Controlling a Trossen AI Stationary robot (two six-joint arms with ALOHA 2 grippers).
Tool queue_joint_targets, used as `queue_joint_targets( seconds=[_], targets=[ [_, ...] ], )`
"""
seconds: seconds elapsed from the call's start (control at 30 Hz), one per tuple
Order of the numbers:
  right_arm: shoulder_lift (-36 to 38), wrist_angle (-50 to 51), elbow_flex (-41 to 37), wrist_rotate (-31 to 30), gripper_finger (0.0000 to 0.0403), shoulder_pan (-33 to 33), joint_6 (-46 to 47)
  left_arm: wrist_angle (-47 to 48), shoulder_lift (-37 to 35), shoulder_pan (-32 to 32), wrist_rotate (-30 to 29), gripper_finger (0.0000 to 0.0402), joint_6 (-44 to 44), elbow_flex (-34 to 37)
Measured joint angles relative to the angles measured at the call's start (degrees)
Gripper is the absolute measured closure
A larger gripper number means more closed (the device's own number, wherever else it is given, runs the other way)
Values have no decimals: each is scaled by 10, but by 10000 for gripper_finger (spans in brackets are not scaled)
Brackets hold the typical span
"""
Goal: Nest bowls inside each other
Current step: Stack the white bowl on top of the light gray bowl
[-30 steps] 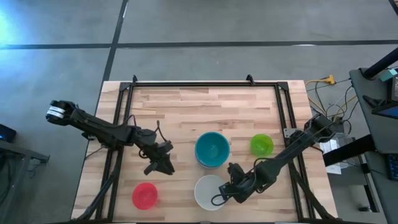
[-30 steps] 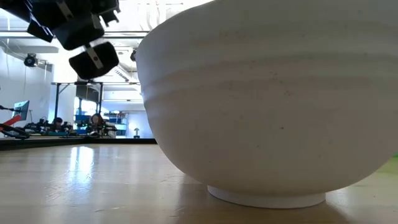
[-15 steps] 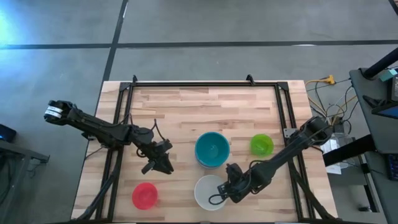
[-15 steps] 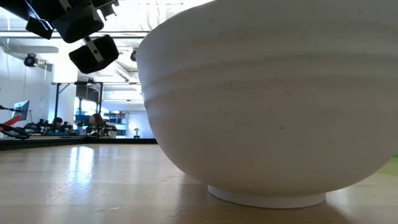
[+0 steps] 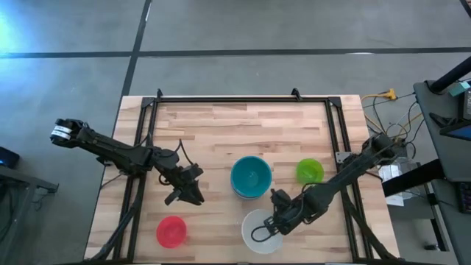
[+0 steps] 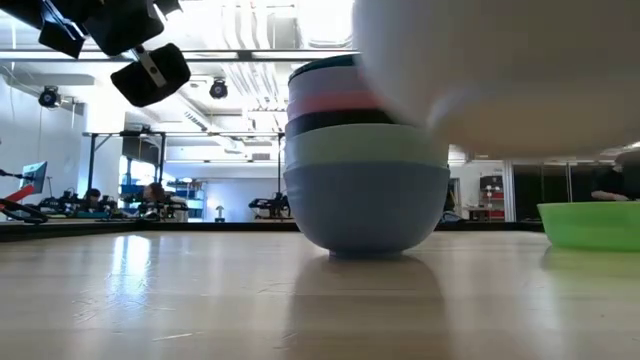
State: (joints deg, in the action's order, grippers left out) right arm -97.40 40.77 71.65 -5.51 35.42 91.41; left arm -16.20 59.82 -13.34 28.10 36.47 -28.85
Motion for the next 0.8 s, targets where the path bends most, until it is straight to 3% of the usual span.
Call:
queue_joint_targets(
  seconds=[0.1,0.23,0.47,0.63,0.8],
  targets=[
    [49,68,24,-12,393,-10,-26,1,-2,0,0,320,-1,1],
    [113,151,73,-87,393,-47,-82,1,-1,0,-3,320,-13,-1],
    [153,258,149,-110,394,-224,-289,1,0,2,-26,320,-14,-1],
    [134,254,163,-16,394,-363,-435,-1,0,2,-37,320,-9,-6],
    [86,252,161,58,394,-422,-538,-1,0,2,-63,320,2,-11]
  ],
)
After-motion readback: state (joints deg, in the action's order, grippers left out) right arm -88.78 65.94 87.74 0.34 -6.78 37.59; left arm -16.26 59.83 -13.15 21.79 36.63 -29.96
